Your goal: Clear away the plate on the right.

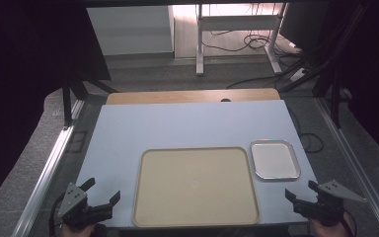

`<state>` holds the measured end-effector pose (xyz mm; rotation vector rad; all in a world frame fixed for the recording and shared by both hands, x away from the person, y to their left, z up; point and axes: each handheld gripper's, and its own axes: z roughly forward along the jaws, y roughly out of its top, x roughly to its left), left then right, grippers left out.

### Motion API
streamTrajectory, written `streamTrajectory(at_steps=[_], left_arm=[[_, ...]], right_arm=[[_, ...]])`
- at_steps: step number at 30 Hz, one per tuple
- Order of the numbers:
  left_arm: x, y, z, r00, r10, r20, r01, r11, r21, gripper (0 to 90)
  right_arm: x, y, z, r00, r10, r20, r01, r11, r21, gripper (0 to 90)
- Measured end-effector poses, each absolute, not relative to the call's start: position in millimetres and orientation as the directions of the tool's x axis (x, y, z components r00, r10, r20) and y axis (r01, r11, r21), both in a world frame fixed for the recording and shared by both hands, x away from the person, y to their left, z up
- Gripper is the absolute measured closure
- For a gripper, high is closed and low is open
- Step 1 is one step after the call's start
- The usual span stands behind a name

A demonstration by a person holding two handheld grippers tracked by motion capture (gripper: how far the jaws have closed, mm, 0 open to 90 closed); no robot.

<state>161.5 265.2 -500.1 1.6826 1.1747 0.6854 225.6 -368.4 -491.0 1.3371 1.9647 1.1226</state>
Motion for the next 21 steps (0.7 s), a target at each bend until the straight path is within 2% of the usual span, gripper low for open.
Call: streamTrajectory(at_steps=[21], left_arm=[[163.1,265.3,-500.5,0.398,0.915,-0.069,0.426,-0.117,0.897,3.8]], right_arm=[[232.1,-364.7,-495.3,-0.429,0.903,0.022,0.503,0.218,0.836,7.2]])
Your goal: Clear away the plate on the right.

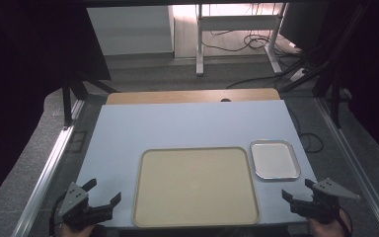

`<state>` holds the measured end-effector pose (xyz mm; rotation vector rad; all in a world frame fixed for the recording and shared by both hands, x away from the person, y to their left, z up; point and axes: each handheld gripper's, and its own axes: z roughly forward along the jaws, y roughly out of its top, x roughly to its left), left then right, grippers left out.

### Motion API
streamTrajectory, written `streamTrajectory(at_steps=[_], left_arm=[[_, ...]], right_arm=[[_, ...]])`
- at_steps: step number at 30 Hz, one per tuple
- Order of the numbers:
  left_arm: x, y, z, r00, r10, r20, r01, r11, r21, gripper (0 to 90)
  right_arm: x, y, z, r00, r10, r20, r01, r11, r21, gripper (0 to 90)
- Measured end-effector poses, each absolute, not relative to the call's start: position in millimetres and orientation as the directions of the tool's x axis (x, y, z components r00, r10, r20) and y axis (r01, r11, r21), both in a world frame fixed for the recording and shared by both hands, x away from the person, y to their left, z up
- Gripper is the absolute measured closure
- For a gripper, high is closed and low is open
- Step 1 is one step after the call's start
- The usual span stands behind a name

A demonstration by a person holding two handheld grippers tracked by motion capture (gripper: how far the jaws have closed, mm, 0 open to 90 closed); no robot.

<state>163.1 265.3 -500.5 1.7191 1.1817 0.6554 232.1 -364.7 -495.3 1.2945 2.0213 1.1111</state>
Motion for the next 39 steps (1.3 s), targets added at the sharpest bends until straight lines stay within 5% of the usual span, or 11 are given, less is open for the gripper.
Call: streamTrajectory(at_steps=[39], left_arm=[[165,264,-500,0.388,0.919,-0.07,0.442,-0.119,0.889,3.2]], right_arm=[[267,-361,-485,-0.463,0.886,0.033,0.521,0.241,0.819,4.4]])
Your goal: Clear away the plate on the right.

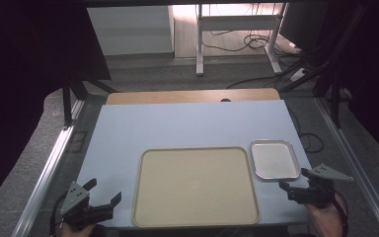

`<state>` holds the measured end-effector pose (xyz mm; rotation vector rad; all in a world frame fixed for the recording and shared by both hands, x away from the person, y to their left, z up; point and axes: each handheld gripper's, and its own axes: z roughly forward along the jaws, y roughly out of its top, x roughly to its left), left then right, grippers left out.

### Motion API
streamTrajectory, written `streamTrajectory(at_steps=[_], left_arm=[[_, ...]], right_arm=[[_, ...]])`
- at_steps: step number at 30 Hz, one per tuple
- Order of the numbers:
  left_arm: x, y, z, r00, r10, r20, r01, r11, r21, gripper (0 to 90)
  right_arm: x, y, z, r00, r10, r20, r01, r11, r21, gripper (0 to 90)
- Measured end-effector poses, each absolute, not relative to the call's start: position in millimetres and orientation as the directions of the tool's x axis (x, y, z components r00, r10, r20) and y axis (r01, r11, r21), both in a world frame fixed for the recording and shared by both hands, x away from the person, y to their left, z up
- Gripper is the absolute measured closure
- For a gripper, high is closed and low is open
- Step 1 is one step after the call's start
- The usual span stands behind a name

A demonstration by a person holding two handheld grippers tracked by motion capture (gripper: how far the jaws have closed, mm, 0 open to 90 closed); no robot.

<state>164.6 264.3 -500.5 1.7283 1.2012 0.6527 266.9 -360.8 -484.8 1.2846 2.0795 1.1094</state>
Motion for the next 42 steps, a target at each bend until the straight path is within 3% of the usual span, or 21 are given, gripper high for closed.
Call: streamTrajectory(at_steps=[21,42], left_arm=[[166,263,-501,0.388,0.92,-0.061,0.449,-0.131,0.884,2.9],[166,263,-501,0.386,0.92,-0.063,0.455,-0.131,0.881,2.9]], right_arm=[[292,-367,-483,-0.452,0.89,0.058,0.542,0.223,0.81,4.7],[324,-382,-486,-0.356,0.924,0.143,0.633,0.126,0.764,3.1]])
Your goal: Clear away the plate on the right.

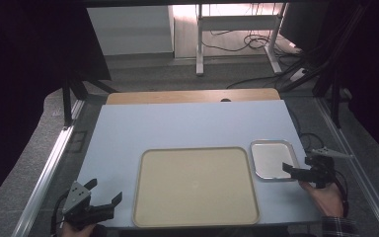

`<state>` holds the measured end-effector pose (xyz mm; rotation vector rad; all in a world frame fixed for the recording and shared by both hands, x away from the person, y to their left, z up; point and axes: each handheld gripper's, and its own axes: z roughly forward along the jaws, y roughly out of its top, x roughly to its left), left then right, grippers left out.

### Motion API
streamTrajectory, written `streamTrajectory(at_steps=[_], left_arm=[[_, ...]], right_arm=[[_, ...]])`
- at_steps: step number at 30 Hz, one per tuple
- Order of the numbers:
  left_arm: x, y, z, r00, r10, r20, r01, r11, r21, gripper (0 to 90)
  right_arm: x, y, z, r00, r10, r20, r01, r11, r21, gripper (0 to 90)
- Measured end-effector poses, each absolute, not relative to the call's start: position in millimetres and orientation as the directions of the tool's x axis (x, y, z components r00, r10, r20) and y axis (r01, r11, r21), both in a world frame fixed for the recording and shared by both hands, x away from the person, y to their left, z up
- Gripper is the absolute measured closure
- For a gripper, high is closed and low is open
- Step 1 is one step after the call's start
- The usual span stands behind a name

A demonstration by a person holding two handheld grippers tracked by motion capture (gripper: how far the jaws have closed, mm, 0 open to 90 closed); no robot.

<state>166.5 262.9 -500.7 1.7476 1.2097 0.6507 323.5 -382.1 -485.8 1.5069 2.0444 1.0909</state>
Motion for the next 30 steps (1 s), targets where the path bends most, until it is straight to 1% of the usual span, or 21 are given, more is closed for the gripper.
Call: streamTrajectory(at_steps=[3,11,16,19,25,30], left_arm=[[167,263,-501,0.387,0.92,-0.064,0.456,-0.13,0.881,2.9],[167,263,-501,0.388,0.919,-0.063,0.457,-0.132,0.88,2.9],[167,263,-501,0.389,0.919,-0.063,0.457,-0.132,0.88,2.9],[167,263,-501,0.389,0.919,-0.064,0.457,-0.132,0.88,2.9],[167,263,-501,0.39,0.919,-0.064,0.457,-0.133,0.879,2.9],[167,263,-501,0.39,0.919,-0.062,0.458,-0.136,0.878,2.9]], right_arm=[[328,-383,-485,-0.341,0.927,0.155,0.642,0.109,0.759,7.6],[339,-388,-482,-0.315,0.939,0.135,0.668,0.118,0.735,23.1],[347,-392,-484,-0.295,0.943,0.155,0.687,0.096,0.721,26.7],[352,-394,-485,-0.271,0.949,0.162,0.696,0.077,0.714,30.4],[358,-399,-487,-0.232,0.959,0.162,0.704,0.05,0.709,43.4],[366,-402,-489,-0.22,0.961,0.169,0.712,0.039,0.701,53.9]])
